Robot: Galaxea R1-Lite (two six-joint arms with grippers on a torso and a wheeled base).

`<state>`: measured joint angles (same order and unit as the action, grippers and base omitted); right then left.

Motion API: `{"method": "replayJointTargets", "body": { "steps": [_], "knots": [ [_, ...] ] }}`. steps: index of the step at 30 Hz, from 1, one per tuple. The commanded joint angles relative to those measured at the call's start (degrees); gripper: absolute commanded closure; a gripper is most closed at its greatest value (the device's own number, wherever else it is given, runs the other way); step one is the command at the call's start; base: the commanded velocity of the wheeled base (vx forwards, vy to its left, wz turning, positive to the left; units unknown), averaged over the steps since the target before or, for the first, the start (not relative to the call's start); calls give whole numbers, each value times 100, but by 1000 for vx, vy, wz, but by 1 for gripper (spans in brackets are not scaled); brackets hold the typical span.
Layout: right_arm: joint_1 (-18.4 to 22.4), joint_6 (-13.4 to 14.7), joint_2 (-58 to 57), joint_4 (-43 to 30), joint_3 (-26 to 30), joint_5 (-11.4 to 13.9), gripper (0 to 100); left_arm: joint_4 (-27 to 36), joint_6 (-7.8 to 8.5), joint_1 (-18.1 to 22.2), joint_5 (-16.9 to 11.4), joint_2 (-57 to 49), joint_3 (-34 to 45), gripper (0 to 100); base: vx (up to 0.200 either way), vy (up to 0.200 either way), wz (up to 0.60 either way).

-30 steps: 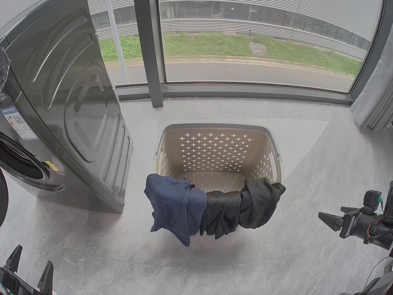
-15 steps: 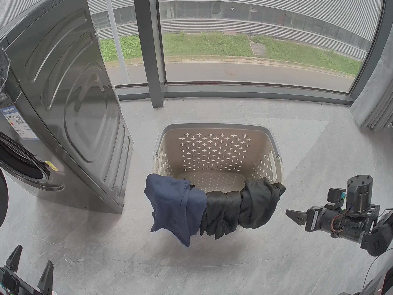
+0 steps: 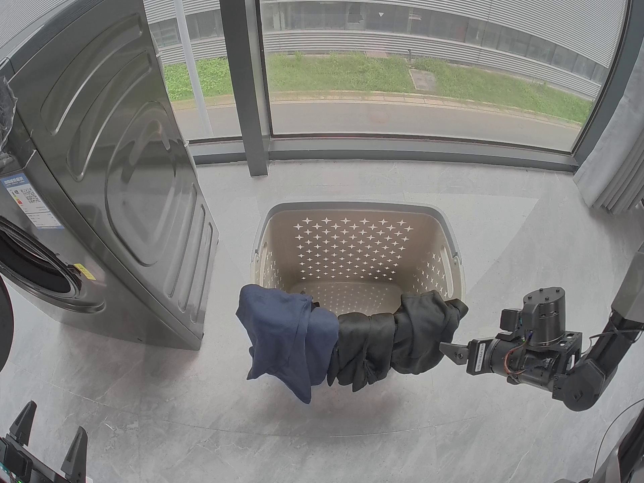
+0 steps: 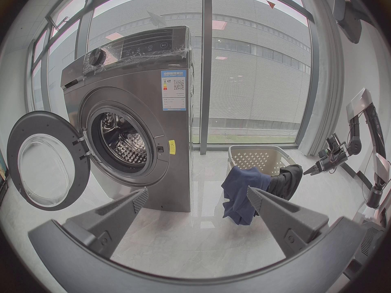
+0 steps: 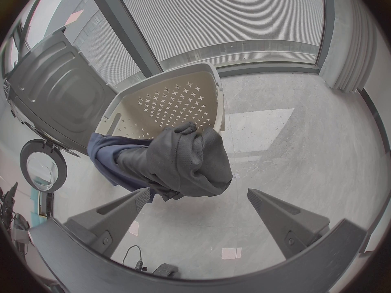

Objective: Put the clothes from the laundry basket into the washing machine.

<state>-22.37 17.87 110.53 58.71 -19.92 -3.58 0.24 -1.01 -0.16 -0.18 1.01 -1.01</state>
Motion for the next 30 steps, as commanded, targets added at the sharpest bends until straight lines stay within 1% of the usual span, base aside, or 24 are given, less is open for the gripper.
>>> {"method": "replayJointTargets", "body": {
  "steps": [1,6,10,16,17,26,28,30],
  "knots": [
    [-57,15,610,18,-293,-90,0,2,-4,-2,1,-66,84,0,0,0,0],
    [-39,23,926,44,-592,-90,0,2,-13,-2,1,-66,84,0,0,0,0],
    [-4,6,1190,264,-812,-99,0,2,-13,-2,1,-66,84,0,0,0,0],
    [13,15,1339,308,-944,-99,0,2,-13,-2,1,-66,84,0,0,0,0],
    [13,23,1339,317,-996,-81,100,2,-13,-2,1,-66,84,0,0,0,0],
    [-189,32,1339,774,-970,-20,100,11,-22,-11,1,-66,84,0,0,0,0],
    [-338,155,1225,800,-777,-11,100,11,-22,-2,1,-66,84,0,0,0,0],
    [-444,199,1058,800,-654,-11,100,11,-22,-11,1,-66,84,0,0,0,0]
  ]
}}
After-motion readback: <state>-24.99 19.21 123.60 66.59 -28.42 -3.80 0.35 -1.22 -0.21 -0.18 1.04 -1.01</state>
